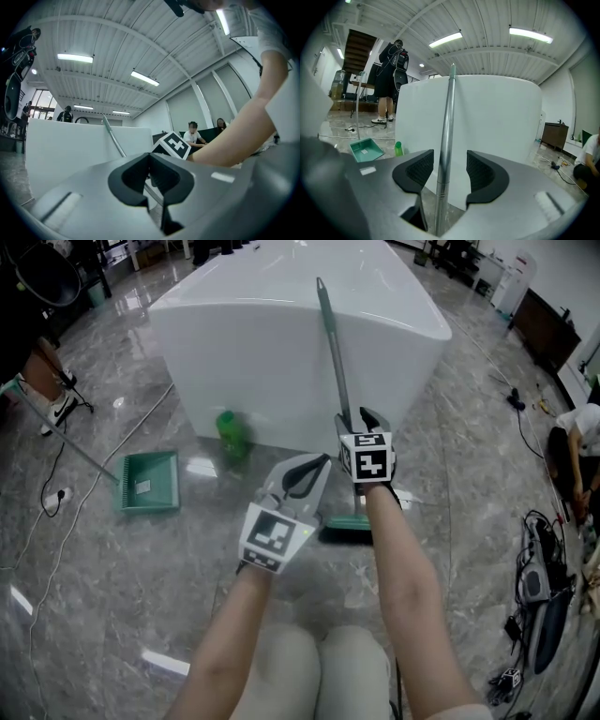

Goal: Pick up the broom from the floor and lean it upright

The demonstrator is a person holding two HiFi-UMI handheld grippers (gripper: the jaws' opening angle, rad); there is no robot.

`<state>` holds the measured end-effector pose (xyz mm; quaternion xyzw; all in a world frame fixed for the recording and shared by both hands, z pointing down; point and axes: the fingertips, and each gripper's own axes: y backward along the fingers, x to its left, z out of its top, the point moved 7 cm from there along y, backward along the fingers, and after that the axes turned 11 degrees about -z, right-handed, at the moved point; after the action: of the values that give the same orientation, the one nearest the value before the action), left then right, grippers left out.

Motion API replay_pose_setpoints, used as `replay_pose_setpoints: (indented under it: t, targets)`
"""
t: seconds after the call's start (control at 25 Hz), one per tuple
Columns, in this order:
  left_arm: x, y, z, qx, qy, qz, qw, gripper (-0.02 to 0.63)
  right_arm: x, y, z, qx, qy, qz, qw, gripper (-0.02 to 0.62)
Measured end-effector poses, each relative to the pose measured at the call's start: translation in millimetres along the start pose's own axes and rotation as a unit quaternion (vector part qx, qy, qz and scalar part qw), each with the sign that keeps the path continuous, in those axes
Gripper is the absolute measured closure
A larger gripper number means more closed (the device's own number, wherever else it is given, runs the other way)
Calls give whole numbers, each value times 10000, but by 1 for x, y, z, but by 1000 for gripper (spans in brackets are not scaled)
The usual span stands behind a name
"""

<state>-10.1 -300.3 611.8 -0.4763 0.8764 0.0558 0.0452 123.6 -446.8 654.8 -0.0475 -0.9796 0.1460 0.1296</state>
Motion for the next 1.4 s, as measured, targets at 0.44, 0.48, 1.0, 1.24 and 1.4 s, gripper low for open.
replay_pose_setpoints:
  t: [0.44, 0.48, 1.0, 1.24, 1.4]
  targets:
    - [-12, -5, 45, 192, 372, -64, 9991, 607, -5, 74, 44, -379, 134, 560, 9976, 490]
    - [-15, -3, 55, 237, 429, -82, 9988, 607, -3, 89, 50, -379, 127, 628, 9972, 494]
    - [-41, 21, 266, 344, -197, -572, 9976, 607, -8, 304, 185, -853, -518, 1384, 9853, 594]
    - [-54, 37, 371, 361, -507, -666, 9958, 607, -26, 382, 273, -1120, -440, 1551, 9805, 594]
    - [-55, 47, 424, 7, -151, -591, 9981, 607, -34, 421, 324, -1238, -429, 1535, 9794, 594]
